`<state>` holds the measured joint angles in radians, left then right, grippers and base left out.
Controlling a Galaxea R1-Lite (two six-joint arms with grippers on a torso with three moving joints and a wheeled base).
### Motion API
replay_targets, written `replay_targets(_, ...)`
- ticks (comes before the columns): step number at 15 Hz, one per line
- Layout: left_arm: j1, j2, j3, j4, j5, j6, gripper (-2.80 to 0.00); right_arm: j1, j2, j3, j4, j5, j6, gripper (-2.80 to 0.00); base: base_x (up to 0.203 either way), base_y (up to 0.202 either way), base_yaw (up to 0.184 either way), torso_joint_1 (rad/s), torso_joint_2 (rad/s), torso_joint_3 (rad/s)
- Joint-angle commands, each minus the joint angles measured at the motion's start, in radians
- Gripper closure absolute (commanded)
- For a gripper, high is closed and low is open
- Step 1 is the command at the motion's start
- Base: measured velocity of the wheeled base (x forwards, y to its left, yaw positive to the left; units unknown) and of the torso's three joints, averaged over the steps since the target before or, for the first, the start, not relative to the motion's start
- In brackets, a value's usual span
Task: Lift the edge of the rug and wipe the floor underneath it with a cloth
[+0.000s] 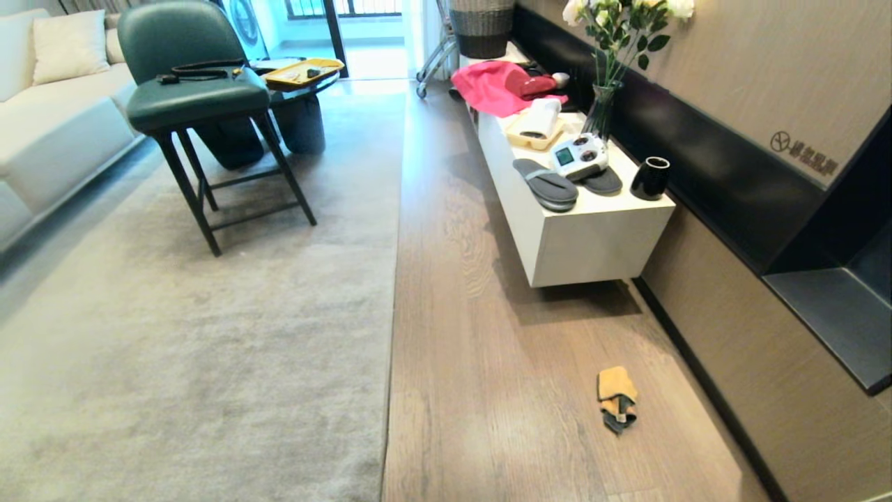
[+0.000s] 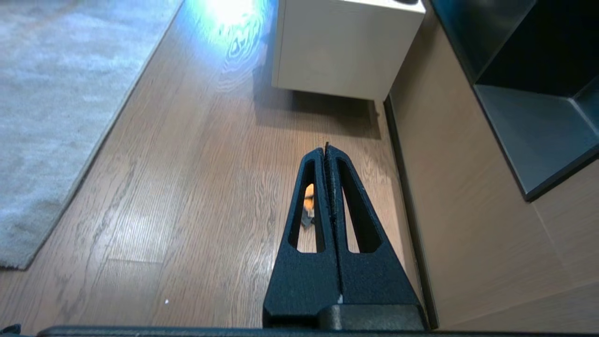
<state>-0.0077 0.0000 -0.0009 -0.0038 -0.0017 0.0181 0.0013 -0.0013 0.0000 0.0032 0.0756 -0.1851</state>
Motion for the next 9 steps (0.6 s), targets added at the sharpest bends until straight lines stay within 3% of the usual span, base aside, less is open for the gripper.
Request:
replay_targets(1, 0.000, 0.000, -0.001, 0.000, 0.000, 0.000, 0.00, 0.000, 0.001, 0.000, 0.000, 0.001, -0.001, 0.00, 0.000, 0.000, 0.000, 0.002, 0.00, 0.163)
replay_targets(9, 0.000, 0.000, 0.001, 0.000, 0.000, 0.000, 0.00, 0.000, 0.001, 0.000, 0.000, 0.000, -0.001, 0.00, 0.000, 0.000, 0.000, 0.000, 0.00, 0.024)
